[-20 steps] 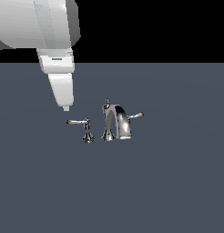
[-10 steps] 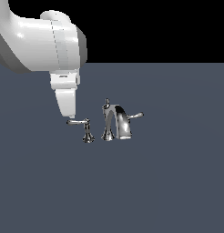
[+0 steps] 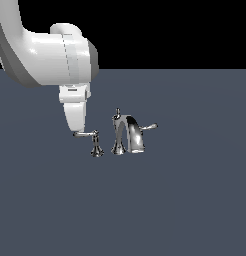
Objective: Turn on the faucet by rotating a designated handle.
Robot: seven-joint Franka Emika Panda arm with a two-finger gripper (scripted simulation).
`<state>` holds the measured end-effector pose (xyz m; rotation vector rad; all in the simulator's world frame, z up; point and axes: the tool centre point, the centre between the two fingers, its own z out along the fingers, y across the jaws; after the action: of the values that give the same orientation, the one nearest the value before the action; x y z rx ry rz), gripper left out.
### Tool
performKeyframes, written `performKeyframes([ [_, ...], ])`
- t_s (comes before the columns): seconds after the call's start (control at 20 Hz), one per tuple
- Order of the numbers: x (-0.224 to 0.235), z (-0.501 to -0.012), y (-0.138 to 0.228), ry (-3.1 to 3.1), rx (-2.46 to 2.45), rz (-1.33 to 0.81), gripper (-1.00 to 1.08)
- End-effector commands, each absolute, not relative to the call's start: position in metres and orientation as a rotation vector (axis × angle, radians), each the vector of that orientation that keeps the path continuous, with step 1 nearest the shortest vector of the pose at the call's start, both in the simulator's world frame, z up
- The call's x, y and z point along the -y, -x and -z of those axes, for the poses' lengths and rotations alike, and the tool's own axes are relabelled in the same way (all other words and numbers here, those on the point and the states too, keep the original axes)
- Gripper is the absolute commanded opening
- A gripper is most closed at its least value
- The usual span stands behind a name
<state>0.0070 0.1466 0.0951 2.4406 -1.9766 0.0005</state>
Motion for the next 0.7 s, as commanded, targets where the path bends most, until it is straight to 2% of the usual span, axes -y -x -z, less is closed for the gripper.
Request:
performKeyframes([
  [0.0, -0.147, -0.095, -0.008, -2.439, 1.979, -0.001, -1.00],
  [0.65, -0.153, -0.095, 0.030, -2.439, 1.979, 0.000, -1.00],
])
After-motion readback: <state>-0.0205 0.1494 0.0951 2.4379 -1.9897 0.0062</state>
